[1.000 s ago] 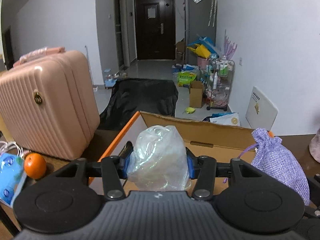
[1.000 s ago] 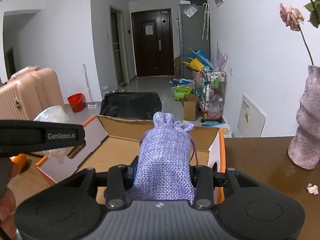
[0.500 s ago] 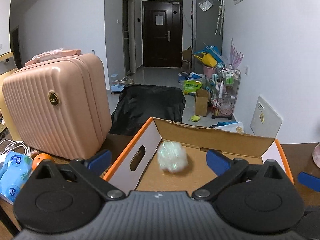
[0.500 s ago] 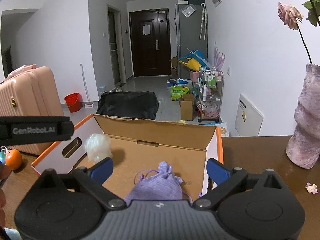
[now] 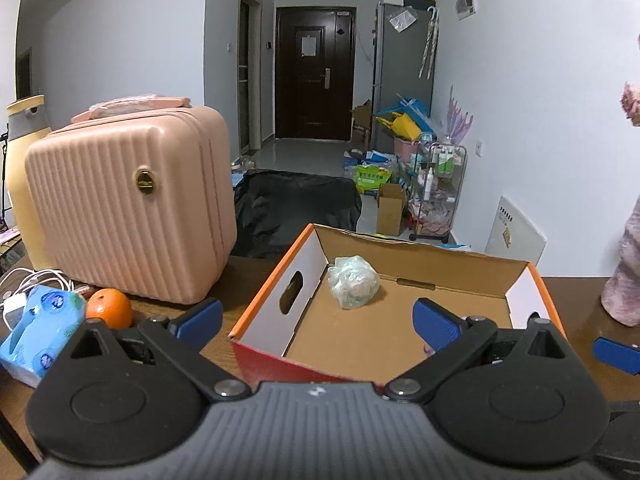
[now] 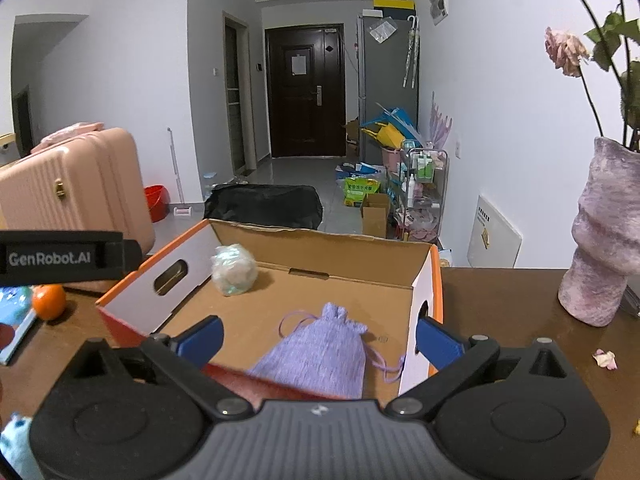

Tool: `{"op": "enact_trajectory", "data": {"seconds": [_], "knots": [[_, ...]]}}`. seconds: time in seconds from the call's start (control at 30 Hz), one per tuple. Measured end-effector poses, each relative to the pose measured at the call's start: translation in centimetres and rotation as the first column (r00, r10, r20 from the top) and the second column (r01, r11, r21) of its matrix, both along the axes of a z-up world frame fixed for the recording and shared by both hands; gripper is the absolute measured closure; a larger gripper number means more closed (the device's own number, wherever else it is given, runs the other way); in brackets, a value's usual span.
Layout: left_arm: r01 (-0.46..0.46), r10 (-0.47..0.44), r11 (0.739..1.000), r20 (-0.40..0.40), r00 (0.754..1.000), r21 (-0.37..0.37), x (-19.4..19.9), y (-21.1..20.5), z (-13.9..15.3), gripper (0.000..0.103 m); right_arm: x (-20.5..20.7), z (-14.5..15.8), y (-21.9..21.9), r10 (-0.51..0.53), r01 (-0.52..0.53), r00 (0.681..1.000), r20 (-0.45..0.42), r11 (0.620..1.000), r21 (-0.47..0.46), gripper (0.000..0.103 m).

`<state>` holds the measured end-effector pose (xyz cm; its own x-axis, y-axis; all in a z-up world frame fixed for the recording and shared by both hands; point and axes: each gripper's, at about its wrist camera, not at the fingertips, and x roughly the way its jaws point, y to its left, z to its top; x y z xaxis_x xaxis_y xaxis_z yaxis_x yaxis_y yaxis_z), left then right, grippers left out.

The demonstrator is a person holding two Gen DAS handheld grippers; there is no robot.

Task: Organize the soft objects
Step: 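Bring both tools back toward the remaining soft items on the table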

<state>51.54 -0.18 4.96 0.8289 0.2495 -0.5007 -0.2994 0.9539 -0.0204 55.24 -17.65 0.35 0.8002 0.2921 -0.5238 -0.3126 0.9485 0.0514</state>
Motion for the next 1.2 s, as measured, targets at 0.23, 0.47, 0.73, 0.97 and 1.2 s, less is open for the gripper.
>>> {"op": "enact_trajectory", "data": {"seconds": [0.23,0.47,0.73,0.97,1.2], "knots": [[0.025,-0.025,1.000,0.020,0.999,-0.003,-4.4,0.7,0.0,0.000,-4.1,0.6,-0.3,0.012,-0.012,1.000,0.020,1.000,-0.005,0.000],[0.051,-0.051,0.999,0.031,0.998,-0.006,-8.7,1.4,-0.4,0.000,-8.3,0.7,-0.5,0.027,-0.026,0.999,0.045,1.000,-0.011,0.000],[0.072,-0.072,0.997,0.047,0.996,-0.001,-13.2,2.1,-1.0,0.000,-12.8,0.5,-0.4,0.044,-0.042,0.996,0.073,0.999,-0.024,0.000],[0.092,-0.091,0.996,0.061,0.994,-0.002,-17.0,2.9,-1.6,0.000,-16.5,-0.1,0.3,0.075,-0.072,0.993,0.094,0.997,-0.036,0.000],[0.114,-0.115,0.993,0.077,0.990,0.009,-20.4,3.5,-2.6,0.000,-19.8,-1.0,0.8,0.092,-0.091,0.991,0.098,0.996,-0.020,0.000]]}}
